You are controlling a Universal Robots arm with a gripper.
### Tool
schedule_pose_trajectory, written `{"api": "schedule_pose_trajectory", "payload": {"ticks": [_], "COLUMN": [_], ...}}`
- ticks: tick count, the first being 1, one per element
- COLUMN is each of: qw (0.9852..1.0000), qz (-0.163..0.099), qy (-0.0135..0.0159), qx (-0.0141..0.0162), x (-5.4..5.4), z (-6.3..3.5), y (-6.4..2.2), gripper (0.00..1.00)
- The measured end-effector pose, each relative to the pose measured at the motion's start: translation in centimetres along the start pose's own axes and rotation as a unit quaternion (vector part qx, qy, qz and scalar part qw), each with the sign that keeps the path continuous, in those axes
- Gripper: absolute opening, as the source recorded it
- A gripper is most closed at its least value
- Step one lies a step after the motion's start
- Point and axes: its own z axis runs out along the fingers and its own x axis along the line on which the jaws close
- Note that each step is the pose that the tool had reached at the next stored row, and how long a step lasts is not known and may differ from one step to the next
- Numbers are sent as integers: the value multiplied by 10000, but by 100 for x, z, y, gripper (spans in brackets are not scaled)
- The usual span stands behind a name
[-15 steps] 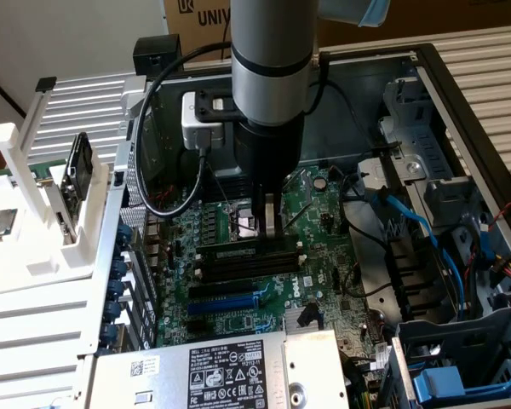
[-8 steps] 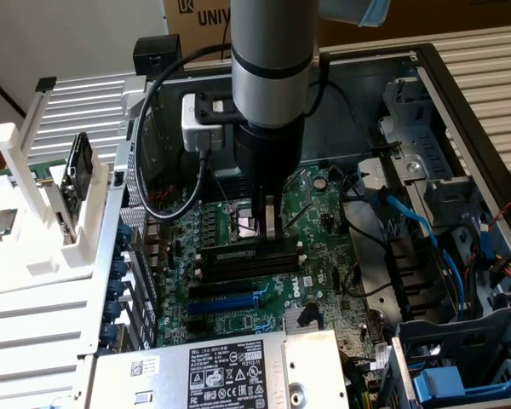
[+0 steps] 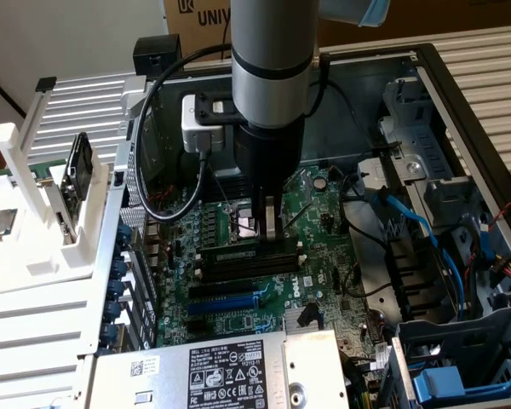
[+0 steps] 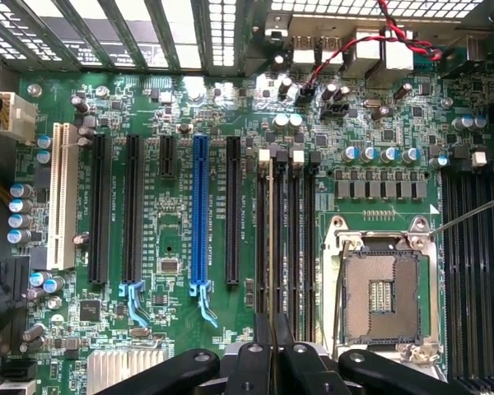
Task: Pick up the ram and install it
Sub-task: 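Insert the ram into the slot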
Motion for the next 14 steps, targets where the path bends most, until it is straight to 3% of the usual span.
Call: {"api": "schedule_pose_trajectory", "payload": {"ticks": [14], "qw": [10000], "qz": [-14], "qy": [9], "qx": [0], "x": [3], "z": [45], "y": [4], "gripper": [12]}}
